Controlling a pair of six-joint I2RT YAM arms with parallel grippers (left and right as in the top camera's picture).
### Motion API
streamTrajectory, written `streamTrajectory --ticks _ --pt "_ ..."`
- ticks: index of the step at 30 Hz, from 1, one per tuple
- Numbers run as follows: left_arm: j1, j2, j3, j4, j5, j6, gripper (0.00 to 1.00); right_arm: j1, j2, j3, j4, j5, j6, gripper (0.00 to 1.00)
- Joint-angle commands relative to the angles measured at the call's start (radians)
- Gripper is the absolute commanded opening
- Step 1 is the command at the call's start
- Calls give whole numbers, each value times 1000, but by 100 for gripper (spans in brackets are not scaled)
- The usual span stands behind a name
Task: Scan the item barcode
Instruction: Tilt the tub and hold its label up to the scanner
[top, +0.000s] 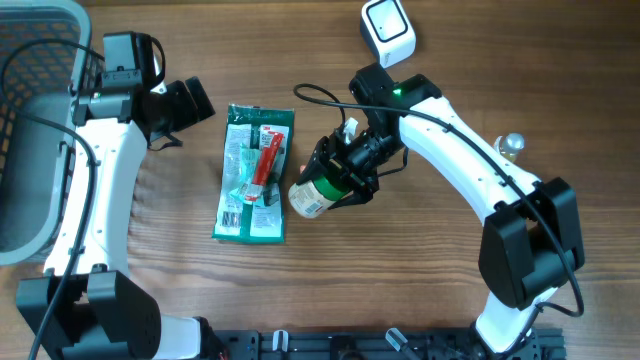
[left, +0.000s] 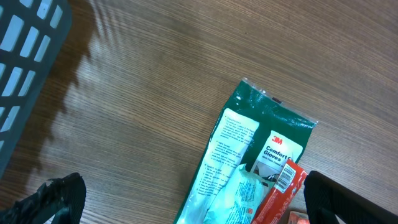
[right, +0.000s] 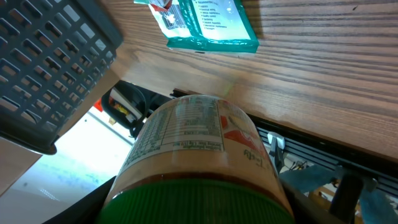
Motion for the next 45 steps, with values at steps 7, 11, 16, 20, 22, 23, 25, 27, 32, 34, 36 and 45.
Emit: streamTrajectory --ticks 7,11,16,20,22,23,25,27,32,34,36,45 --pt "2 -9 11 2 8 1 100 3 -23 10 -30 -55 15 4" --pt "2 -9 11 2 8 1 100 3 -23 10 -30 -55 15 4" --pt "3 -9 11 2 8 1 100 3 -23 10 -29 -54 15 4" --pt "3 -9 11 2 8 1 100 3 -23 10 -28 -54 15 4" --pt "3 -9 11 2 8 1 100 3 -23 10 -28 -54 15 4" --pt "3 -9 11 2 8 1 100 3 -23 10 -28 -54 16 4" --pt "3 -9 11 2 8 1 100 3 -23 10 -28 -54 19 4" --pt "3 -9 11 2 8 1 100 3 -23 10 -27 -54 19 4" --pt "3 -9 11 2 8 1 100 3 -23 10 -28 -66 45 4" --pt "3 -9 11 2 8 1 100 3 -23 10 -28 -66 45 4" --pt "3 -9 11 2 8 1 100 3 -23 10 -26 -64 45 4" --pt "2 -9 11 2 8 1 100 3 -23 10 37 574 39 8"
